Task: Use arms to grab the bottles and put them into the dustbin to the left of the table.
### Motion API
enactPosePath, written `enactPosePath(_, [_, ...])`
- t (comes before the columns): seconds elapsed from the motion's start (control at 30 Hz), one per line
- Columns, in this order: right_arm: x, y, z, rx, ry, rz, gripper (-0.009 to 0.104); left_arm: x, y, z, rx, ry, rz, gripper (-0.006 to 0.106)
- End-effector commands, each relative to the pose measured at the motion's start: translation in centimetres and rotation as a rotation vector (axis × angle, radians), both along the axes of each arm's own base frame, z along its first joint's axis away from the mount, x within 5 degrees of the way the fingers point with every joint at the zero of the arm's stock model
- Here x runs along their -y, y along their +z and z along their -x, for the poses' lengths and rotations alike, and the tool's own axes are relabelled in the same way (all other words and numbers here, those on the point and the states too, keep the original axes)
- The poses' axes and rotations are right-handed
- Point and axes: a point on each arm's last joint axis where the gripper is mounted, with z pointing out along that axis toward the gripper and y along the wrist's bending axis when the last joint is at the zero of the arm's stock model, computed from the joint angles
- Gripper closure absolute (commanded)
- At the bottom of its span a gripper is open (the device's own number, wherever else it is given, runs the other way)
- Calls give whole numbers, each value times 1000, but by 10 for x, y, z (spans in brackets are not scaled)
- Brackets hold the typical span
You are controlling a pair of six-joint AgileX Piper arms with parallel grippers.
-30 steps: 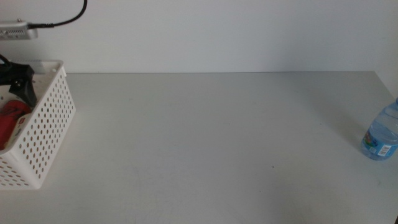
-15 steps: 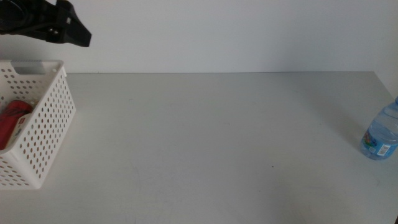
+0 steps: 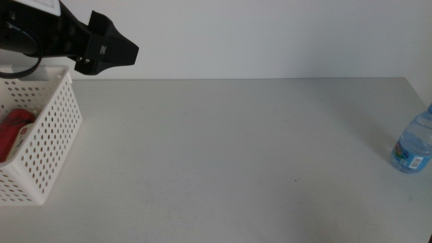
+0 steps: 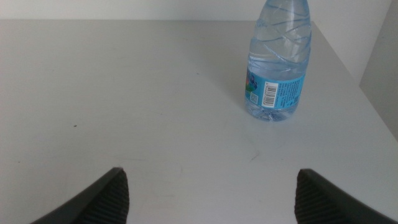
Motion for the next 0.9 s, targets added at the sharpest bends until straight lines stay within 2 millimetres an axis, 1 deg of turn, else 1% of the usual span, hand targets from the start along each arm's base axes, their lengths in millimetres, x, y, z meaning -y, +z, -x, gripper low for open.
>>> enactPosePath(0.0, [0, 11, 0, 102, 2, 15, 1, 1, 17, 12, 57, -2, 69, 7])
enactPosePath(0.1, [0, 11, 0, 102, 2, 15, 1, 2, 20, 19, 66, -15, 65, 7])
enactPosePath(0.2, [0, 11, 0, 102, 2, 15, 1, 7, 20, 28, 132, -31, 72, 7])
enactPosePath(0.33, [0, 11, 0, 102, 2, 15, 1, 10, 8, 47, 265, -25, 107, 7])
enactPosePath(0.4, [0, 11, 0, 102, 2, 15, 1, 7, 0, 56, 295, -10, 132, 7])
enactPosePath(0.6, [0, 11, 0, 102, 2, 15, 1, -5, -14, 76, 285, 46, 149, 7])
enactPosePath(0.73, [0, 11, 0, 102, 2, 15, 1, -10, -14, 93, 263, 35, 156, 7])
enactPosePath(0.87, [0, 11, 0, 102, 2, 15, 1, -14, -13, 105, 253, 20, 149, 7])
